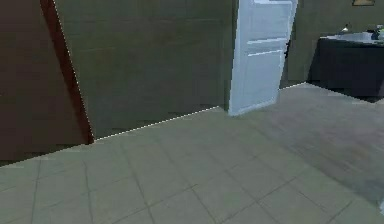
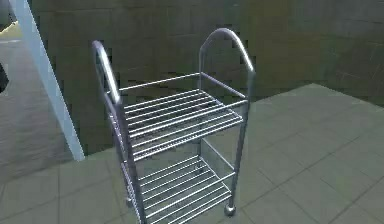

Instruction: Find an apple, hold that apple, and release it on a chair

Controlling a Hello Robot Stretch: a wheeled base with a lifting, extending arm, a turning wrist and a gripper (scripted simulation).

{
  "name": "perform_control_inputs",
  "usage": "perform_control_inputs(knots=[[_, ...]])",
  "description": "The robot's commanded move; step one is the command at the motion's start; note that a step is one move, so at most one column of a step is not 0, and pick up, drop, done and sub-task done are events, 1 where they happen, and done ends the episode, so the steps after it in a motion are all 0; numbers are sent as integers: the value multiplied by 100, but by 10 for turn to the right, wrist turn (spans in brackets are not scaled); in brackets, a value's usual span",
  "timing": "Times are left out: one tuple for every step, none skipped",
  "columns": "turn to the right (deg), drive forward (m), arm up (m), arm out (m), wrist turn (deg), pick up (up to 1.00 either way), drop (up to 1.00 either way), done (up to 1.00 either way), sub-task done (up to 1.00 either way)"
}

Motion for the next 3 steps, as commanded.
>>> perform_control_inputs(knots=[[120,0,0,0,0,0,0,0,0],[0,50,0,0,0,0,0,0,0],[300,0,0,0,0,0,0,0,0]])
